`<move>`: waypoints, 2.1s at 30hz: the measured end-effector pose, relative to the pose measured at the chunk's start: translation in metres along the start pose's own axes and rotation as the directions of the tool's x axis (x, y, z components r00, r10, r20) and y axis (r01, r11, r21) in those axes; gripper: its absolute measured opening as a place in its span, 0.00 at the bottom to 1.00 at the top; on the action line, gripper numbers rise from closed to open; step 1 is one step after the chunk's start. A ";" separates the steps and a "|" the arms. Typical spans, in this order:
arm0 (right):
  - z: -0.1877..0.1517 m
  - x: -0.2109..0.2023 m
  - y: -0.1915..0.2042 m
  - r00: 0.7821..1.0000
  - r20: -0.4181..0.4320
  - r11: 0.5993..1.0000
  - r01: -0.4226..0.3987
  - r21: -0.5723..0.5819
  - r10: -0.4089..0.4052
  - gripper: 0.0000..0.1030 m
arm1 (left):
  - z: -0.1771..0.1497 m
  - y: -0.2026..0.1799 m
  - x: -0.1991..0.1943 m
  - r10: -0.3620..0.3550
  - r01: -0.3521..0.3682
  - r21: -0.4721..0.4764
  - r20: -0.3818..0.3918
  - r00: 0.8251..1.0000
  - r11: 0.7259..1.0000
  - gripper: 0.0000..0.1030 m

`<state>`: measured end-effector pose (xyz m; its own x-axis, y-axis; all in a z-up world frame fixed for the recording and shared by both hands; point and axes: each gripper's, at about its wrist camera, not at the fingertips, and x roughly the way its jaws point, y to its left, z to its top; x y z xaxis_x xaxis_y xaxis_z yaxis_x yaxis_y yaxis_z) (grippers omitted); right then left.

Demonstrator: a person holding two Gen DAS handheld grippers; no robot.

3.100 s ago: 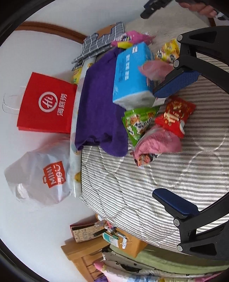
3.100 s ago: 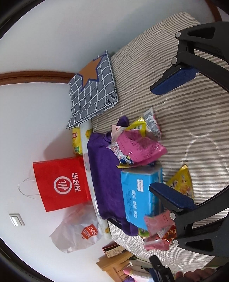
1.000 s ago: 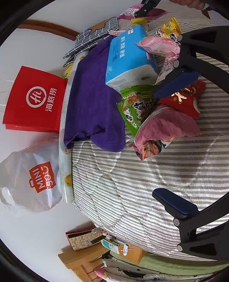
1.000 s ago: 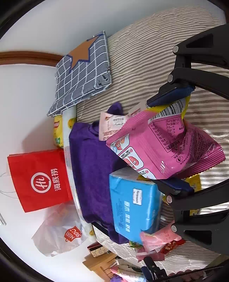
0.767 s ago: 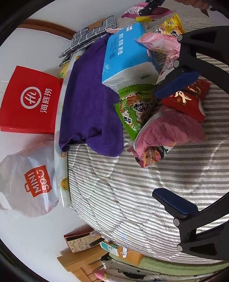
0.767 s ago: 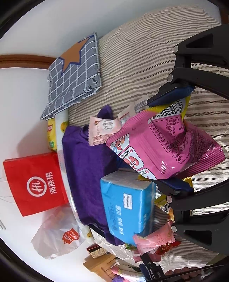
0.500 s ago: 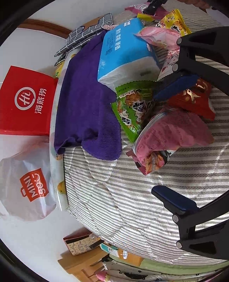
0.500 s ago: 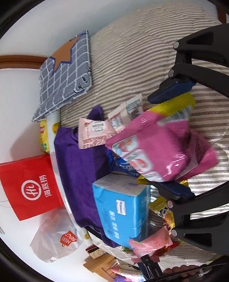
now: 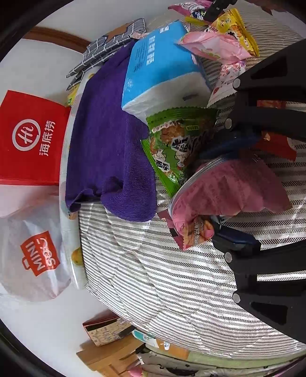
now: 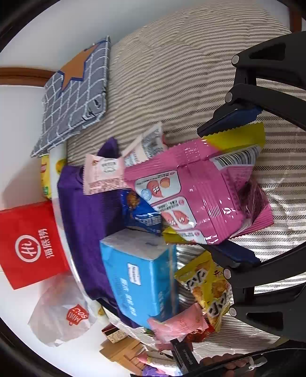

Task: Organize snacks
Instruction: 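Grasp the pink wrapper with the left tool while the right tool lifts the pink bag, then carry both held snacks over the purple towel with both tools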

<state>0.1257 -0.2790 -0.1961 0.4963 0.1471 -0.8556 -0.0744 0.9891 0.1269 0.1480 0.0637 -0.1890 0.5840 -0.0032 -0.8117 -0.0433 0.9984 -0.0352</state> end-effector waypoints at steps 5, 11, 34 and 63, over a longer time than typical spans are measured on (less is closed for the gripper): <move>-0.002 -0.004 -0.002 1.000 0.029 1.000 -0.006 0.028 0.006 0.77 | -0.002 0.005 -0.010 -0.008 0.008 -0.015 0.014 1.000 1.000 0.51; 0.000 -0.017 -0.003 0.998 0.060 0.999 -0.021 0.050 0.018 0.66 | -0.002 0.014 -0.024 -0.018 0.020 -0.049 0.038 0.999 0.999 0.51; -0.004 -0.011 0.001 0.997 0.068 0.999 -0.028 0.030 0.026 0.55 | -0.005 0.018 -0.057 -0.065 0.072 -0.068 0.106 0.992 0.995 0.51; 0.057 -0.080 0.039 0.977 0.207 0.999 -0.053 0.005 0.051 0.54 | 0.046 -0.045 -0.105 -0.195 0.187 0.064 0.152 0.969 0.980 0.51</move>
<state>0.1330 -0.2525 -0.0942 0.6599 0.1940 -0.7259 -0.0961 0.9800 0.1744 0.1264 0.0219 -0.0755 0.6974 -0.1894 -0.6912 0.1186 0.9816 -0.1493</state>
